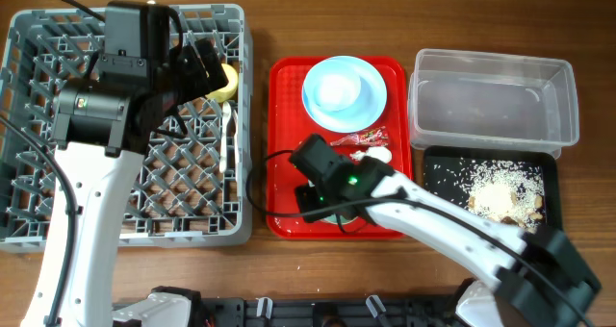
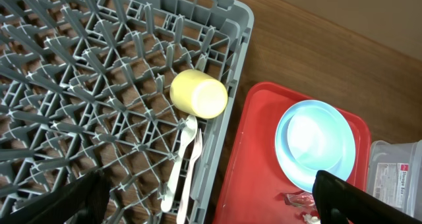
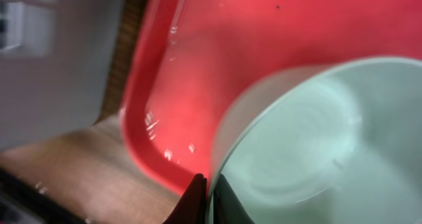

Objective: Sort waste into correct bins and load items into the dishwasher rack
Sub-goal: 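Carry the empty green bowl back onto the red tray and release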

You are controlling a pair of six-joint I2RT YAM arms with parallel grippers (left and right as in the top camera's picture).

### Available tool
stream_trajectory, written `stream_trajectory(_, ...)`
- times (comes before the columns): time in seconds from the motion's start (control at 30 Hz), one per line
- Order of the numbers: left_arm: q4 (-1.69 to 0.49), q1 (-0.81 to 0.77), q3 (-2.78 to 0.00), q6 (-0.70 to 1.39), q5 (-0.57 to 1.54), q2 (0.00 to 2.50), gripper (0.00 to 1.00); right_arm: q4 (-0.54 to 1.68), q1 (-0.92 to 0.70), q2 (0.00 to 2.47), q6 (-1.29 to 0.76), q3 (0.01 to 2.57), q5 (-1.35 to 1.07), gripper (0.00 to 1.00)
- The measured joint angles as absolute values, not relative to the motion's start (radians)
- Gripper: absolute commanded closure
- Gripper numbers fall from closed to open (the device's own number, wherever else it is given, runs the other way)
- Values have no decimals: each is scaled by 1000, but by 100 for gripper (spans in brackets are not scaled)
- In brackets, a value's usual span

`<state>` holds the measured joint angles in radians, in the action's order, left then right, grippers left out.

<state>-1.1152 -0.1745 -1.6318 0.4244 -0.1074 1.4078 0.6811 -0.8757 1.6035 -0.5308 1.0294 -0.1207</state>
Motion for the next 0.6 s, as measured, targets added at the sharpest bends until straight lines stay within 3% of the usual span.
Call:
stream_trajectory(0.03, -1115, -175, -1632, 424, -107, 1408, 0, 666, -876, 1633, -535, 1029, -123, 64)
stream_trajectory(0.07, -1115, -175, -1632, 424, -107, 1408, 0, 656, -876, 1640, -530, 1029, -125, 62)
stream_trajectory(0.13, -1116, -175, -1632, 424, -107, 1408, 0, 677, -876, 1639, -511, 1037, -130, 34)
stream_trajectory(0.4, -1115, -175, -1632, 424, -107, 1408, 0, 1077, -775, 1468, -520, 1154, -4, 39)
stream_trajectory(0.6, -1115, -175, -1632, 424, -107, 1408, 0, 1024, -606, 1468, -533, 1014, 36, 39)
